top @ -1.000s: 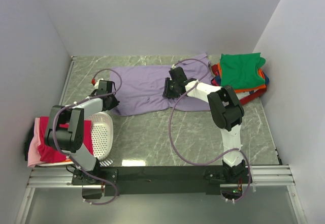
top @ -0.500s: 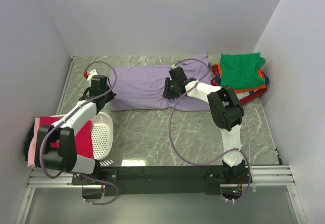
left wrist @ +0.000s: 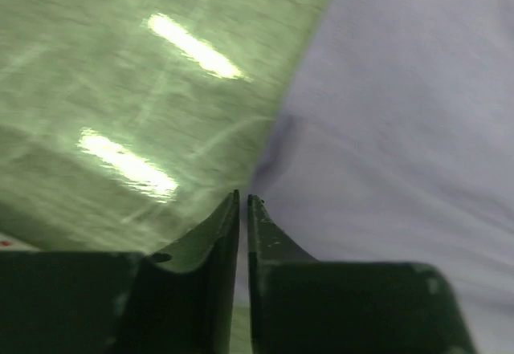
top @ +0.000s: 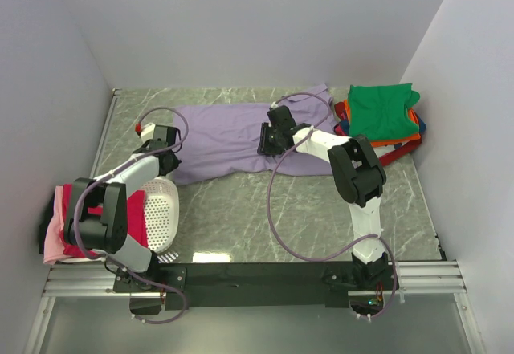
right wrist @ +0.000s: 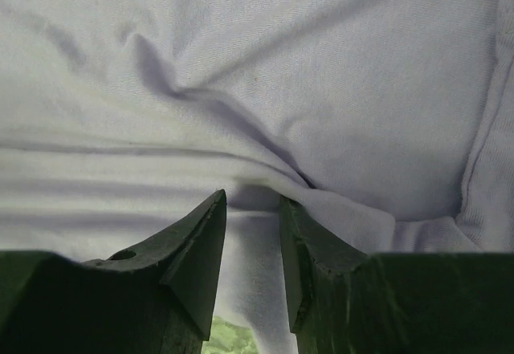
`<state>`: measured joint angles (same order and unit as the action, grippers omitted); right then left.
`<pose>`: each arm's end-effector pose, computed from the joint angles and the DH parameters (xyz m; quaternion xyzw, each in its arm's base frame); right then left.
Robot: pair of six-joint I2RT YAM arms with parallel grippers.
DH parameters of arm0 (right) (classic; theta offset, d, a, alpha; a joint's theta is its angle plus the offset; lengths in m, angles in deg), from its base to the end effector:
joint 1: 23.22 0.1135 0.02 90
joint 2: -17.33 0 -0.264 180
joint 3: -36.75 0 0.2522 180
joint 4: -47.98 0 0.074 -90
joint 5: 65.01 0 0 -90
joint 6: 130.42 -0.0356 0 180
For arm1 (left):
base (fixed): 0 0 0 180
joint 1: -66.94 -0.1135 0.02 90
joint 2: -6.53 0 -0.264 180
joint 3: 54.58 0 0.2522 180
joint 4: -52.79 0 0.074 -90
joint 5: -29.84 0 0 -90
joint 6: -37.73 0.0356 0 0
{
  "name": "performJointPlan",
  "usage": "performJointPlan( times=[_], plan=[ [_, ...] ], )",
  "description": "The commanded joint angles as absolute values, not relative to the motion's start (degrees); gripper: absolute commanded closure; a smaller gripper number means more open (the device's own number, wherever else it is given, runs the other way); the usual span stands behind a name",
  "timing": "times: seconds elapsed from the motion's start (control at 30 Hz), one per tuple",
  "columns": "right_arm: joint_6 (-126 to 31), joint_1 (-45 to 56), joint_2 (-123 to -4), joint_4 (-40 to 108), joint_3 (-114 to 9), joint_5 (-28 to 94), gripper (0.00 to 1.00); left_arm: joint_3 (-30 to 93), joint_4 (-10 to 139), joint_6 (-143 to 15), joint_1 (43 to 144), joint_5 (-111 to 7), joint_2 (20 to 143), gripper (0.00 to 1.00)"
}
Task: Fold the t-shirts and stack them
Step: Fold the tshirt
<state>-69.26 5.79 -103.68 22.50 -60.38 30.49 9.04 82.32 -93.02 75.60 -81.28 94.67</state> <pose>0.3988 0.2250 0.1546 -0.0181 0.9367 0.2071 0.2818 0.3023 -0.0331 0.1859 -0.3128 0.8830 0.0316 0.3485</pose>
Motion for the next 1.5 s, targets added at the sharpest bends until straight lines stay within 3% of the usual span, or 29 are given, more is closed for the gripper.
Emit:
performJointPlan(
  times=[0.0, 0.17, 0.33, 0.57, 0.87, 1.47],
  plan=[
    [-67.1, 5.4, -105.9, 16.6, -61.0, 27.1, 0.59, 11.3, 85.5, -94.5, 75.4, -89.4, 94.2, 0.82],
    [-65.7, 5.3, -102.9, 16.6, -59.7, 25.2, 0.53, 13.7, 85.1, -94.0, 76.8, -91.0, 93.3, 0.73],
    [-64.5, 5.3, -95.9, 17.8, -57.8, 23.5, 0.47, 18.8, 86.4, -93.9, 81.6, -92.9, 96.0, 0.72],
    [-63.9, 5.2, -88.6, 18.9, -55.9, 24.8, 0.42, 19.9, 81.9, -97.4, 87.8, -82.3, 99.8, 0.71],
    [-64.3, -0.2, -84.5, 17.9, -49.1, 23.2, 0.41, 17.5, 80.3, -98.0, 87.0, -77.1, 107.3, 0.71],
    [-63.4, -4.8, -82.9, 16.2, -40.9, 17.9, 0.41, 12.7, 79.6, -93.8, 79.0, -76.1, 105.0, 0.72]
  ],
)
